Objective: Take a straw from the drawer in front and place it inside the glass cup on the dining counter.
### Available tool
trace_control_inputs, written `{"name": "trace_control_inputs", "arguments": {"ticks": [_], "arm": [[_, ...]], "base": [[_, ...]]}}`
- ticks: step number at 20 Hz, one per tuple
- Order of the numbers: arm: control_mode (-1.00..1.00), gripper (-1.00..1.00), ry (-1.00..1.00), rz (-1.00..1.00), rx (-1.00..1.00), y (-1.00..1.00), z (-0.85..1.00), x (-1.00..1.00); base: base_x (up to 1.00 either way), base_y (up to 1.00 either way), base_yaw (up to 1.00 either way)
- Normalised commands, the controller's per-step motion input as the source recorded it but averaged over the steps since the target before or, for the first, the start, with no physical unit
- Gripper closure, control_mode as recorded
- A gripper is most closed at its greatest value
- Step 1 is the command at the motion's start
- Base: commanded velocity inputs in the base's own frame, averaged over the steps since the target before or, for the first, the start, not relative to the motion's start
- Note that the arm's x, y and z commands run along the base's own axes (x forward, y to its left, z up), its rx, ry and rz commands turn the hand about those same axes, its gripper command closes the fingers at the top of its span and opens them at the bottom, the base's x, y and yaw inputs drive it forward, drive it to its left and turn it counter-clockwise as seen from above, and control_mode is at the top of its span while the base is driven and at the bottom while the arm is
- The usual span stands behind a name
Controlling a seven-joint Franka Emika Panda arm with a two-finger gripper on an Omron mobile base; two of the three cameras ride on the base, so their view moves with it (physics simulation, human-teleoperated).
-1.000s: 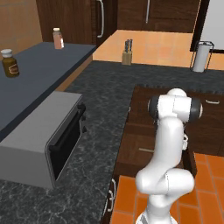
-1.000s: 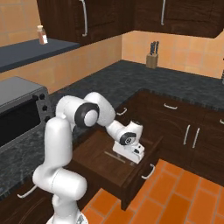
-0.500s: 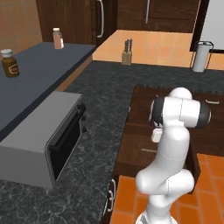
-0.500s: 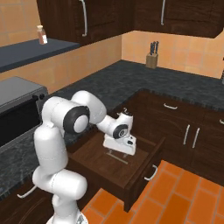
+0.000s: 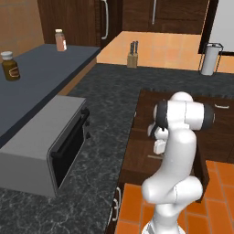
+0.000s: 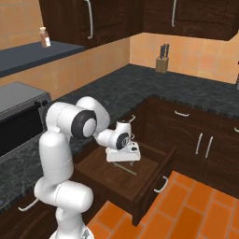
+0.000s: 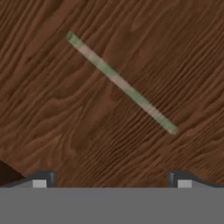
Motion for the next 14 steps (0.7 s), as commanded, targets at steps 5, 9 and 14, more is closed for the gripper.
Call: {"name": "trace_control_inputs", "arguments": {"ticks": [5, 9, 14], "arm": [[-1.00, -1.00, 0.00, 0.18, 0.00, 0.08, -0.33, 0.23], [-1.00, -1.00, 0.00, 0.14, 0.00, 0.12, -0.24, 0.40], [-1.00, -1.00, 0.00, 0.12, 0.00, 0.13, -0.26, 0.23]], "base": [[0.00, 0.00, 0.00], [0.00, 0.00, 0.00], [0.00, 0.00, 0.00]]}}
